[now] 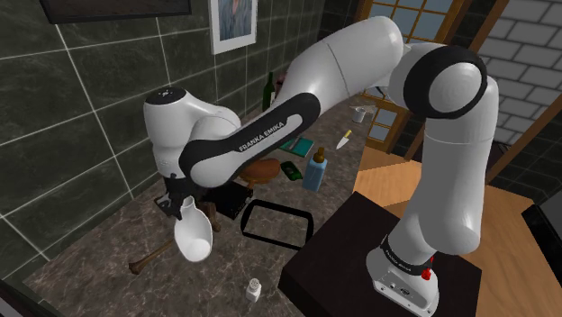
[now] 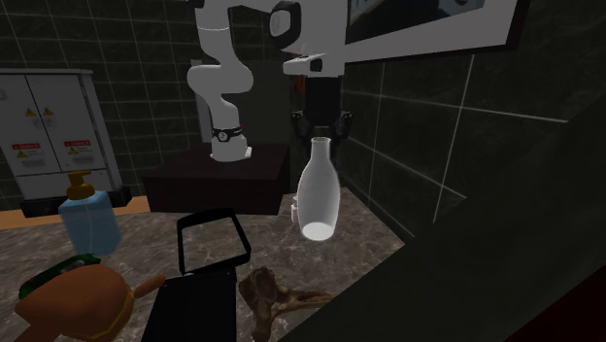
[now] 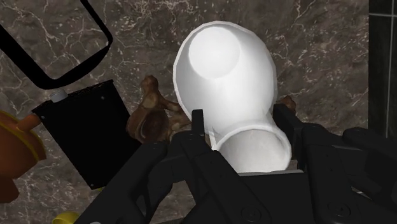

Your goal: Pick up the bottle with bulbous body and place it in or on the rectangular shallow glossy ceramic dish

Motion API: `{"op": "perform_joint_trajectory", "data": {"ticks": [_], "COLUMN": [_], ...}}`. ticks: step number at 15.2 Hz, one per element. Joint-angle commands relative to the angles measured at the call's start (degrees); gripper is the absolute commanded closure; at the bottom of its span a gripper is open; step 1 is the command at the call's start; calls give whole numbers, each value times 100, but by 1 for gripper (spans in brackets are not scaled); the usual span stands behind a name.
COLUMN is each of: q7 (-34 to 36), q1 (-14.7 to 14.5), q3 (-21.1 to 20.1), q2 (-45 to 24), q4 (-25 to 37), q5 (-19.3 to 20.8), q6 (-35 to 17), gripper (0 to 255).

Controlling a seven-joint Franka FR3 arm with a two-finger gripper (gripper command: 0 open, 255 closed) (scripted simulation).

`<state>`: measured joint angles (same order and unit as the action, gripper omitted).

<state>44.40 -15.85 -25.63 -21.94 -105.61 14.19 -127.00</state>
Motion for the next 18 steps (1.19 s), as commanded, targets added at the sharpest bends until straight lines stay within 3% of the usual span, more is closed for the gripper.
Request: {"op": "perform_joint_trajectory", "data": {"ticks": [1,2,10,18], "q7": [-44,-59,-1216,-2572], "q1": [18,25,840,1259], "q3": [-24,-34,-15,483], "q2": [76,108,1720,3170], "q4": [72,97,-1517,-2657], "q5": [-53,-75,-943,-1684], "q6": [139,192,-43,127], "gripper": [255,255,255,255]}}
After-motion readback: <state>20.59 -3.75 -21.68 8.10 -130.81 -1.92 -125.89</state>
